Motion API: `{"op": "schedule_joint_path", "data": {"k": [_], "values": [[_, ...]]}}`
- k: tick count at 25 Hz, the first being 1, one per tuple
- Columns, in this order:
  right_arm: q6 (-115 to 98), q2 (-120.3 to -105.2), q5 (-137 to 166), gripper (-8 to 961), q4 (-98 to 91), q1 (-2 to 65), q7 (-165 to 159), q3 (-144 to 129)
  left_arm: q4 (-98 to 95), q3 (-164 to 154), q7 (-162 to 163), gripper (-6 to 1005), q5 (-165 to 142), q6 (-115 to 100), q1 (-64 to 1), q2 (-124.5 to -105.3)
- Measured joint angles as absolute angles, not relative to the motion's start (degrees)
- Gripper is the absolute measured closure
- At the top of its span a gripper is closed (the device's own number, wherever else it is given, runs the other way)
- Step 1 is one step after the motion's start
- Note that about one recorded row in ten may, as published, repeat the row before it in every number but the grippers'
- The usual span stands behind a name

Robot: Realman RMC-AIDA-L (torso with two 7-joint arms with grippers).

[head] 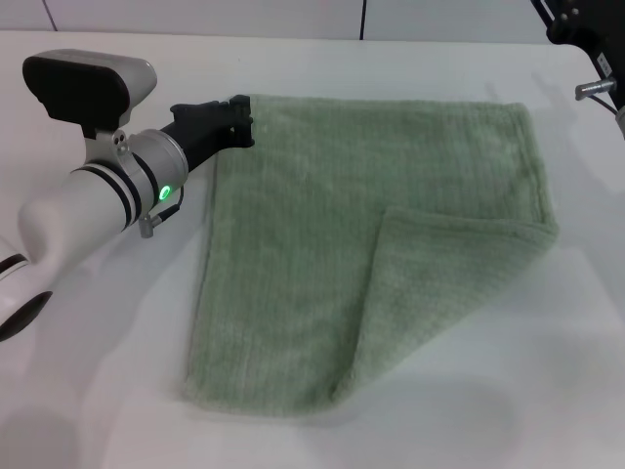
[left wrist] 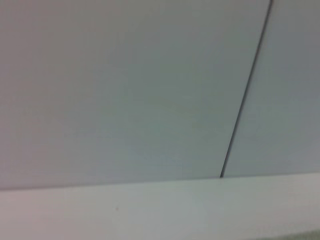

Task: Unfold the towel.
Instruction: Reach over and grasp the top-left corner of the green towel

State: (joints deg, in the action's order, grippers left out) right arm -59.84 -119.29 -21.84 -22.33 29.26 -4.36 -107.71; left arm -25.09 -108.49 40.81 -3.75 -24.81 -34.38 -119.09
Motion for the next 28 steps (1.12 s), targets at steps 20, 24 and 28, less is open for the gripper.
{"op": "schedule_joint_path", "data": {"k": [20,24,28], "values": [[-59.7,-119.27,-21.8,259,-22.0,29.6,-4.7,-107.7,-24.0,-111.1,42.8,1001,-4.0,-18.7,-37.0,-119.09],[-59.7,-119.27,-21.8,259,-22.2,29.6,-4.7,-107.7,-22.5,-111.2,42.7,1001,-4.0,-18.6,-37.7,-119.09],[-59.7,-119.27,-21.8,260,-22.4,29.6,-4.8,-107.7,-21.7,-111.3,42.7,1001,-4.0,-18.3,-38.1,-119.13]]}}
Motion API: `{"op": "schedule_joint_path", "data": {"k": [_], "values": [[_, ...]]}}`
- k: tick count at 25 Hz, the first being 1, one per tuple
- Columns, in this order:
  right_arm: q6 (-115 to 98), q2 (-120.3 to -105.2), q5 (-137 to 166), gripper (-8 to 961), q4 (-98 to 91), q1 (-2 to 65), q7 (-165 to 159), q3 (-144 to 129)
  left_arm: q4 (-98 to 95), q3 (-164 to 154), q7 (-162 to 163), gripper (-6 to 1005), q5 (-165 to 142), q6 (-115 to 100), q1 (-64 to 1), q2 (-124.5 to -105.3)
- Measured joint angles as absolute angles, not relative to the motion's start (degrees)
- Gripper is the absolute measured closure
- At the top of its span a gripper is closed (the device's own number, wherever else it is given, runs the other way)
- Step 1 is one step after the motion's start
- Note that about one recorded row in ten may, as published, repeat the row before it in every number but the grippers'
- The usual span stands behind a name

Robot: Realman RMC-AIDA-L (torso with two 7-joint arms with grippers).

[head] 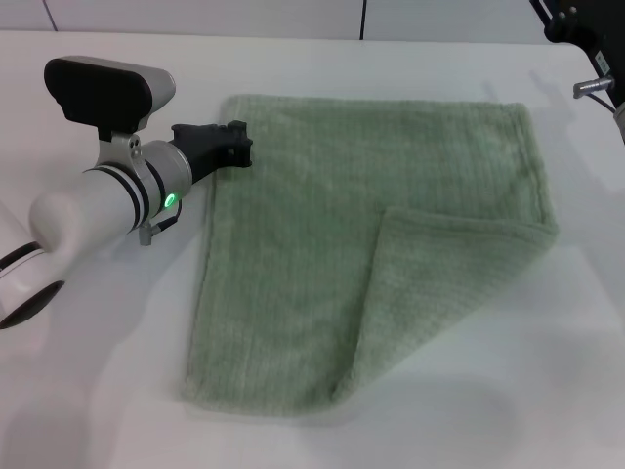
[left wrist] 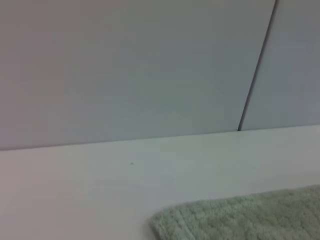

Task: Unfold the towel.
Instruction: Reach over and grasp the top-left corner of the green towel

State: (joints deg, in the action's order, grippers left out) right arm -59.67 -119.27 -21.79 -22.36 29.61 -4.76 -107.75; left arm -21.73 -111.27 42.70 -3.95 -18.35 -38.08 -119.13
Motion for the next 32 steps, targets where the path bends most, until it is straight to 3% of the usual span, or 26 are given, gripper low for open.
{"op": "schedule_joint_path", "data": {"k": [25,32], "values": [[-57.1,-119.23,-21.8,260,-23.1,29.6,-4.8,-107.7,-22.0,-113.6,43.2,1000,-4.0,-16.8,-38.5,-119.18],[-48.1,-119.03,-20.3,259,-32.6,28.0,-5.0,-108.5,-22.1,-113.6,43.2,1000,-3.9,-16.8,-38.5,-119.18]]}}
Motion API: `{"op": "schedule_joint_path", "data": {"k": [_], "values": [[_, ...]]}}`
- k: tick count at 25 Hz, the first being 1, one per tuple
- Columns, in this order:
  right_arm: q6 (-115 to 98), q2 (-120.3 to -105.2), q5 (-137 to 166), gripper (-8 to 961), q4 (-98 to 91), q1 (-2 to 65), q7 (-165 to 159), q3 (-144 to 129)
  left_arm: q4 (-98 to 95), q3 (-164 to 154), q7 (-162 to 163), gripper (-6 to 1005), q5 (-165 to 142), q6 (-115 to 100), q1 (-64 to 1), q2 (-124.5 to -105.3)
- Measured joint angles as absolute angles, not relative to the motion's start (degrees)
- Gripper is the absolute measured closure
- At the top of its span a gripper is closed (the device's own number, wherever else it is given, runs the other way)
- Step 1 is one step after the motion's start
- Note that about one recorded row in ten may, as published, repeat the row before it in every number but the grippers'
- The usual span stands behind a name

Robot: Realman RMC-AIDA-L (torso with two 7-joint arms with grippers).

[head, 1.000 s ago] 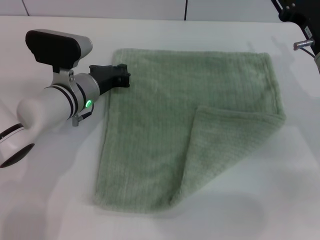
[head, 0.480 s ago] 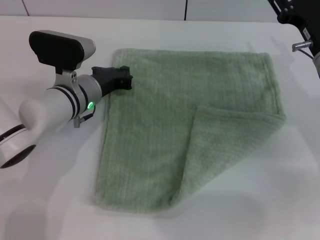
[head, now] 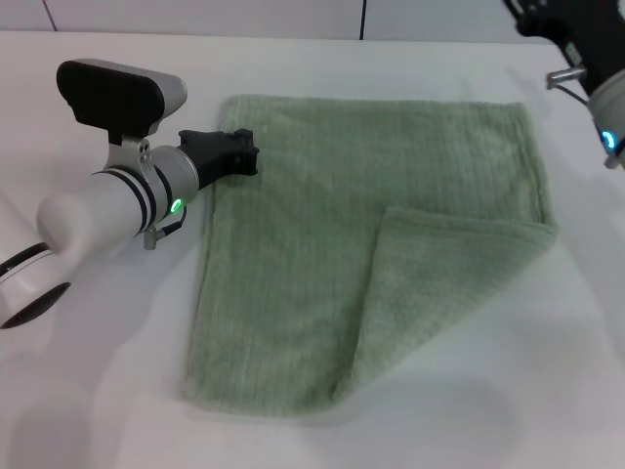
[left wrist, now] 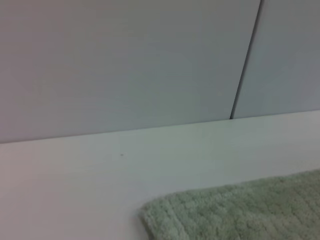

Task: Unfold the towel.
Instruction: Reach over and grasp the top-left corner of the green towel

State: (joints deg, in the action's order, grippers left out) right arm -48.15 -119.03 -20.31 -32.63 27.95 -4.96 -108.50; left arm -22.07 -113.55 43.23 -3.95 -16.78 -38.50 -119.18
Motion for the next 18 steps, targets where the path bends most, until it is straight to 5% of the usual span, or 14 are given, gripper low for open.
{"op": "schedule_joint_path", "data": {"k": [18], "values": [[11.5,-118.58,-12.8,260,-73.5,27.1,-1.7,-106.3,-23.1,-113.5,42.9,1000,-4.0,-16.8,-37.4,-118.96]]}}
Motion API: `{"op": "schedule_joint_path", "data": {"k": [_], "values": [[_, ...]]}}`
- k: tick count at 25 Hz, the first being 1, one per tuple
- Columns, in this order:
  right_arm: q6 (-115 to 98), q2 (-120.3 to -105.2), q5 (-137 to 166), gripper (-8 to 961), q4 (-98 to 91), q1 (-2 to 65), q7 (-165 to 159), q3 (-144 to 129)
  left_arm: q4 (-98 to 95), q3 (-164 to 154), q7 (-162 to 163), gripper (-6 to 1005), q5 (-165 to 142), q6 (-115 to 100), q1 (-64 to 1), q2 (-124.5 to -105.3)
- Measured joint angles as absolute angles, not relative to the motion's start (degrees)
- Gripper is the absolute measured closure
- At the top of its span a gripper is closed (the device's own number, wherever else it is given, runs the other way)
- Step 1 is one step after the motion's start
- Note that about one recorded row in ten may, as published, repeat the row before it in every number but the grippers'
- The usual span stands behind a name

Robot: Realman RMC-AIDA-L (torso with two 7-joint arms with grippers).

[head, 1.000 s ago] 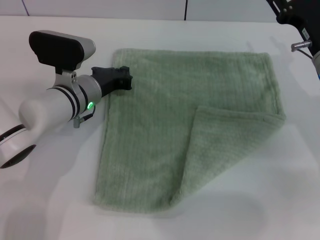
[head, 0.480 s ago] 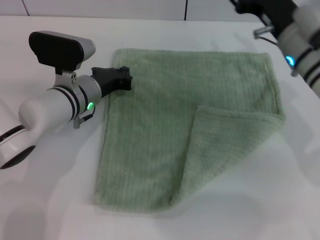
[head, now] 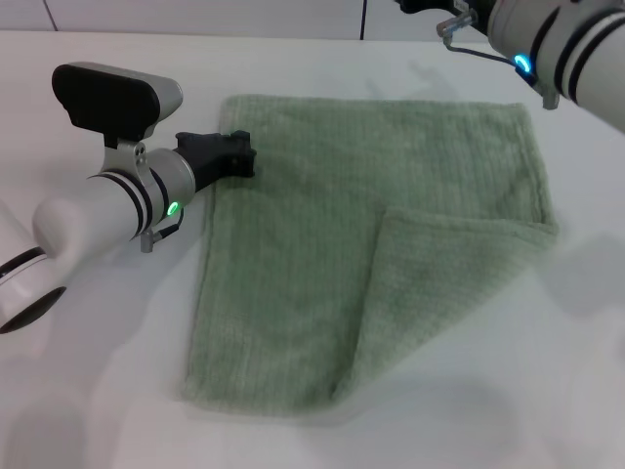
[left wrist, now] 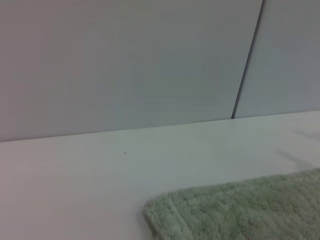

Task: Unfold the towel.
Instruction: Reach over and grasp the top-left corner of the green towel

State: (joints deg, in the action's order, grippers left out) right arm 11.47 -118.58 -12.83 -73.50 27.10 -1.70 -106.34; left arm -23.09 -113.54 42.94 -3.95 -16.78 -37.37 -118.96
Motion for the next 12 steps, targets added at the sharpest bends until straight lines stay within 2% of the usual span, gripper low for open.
{"op": "schedule_joint_path", "data": {"k": [8,12], "values": [[34.1,-118.71,-16.3,259,-79.3,32.7,8.2,-101.7,-23.6,-113.6,42.8,1000,-4.0,-16.8,-37.3,-118.91],[48.1,-118.71,-29.0,259,-79.4,36.2,22.7,-93.3,-23.6,-113.6,42.8,1000,-4.0,-16.8,-37.4,-118.91]]}}
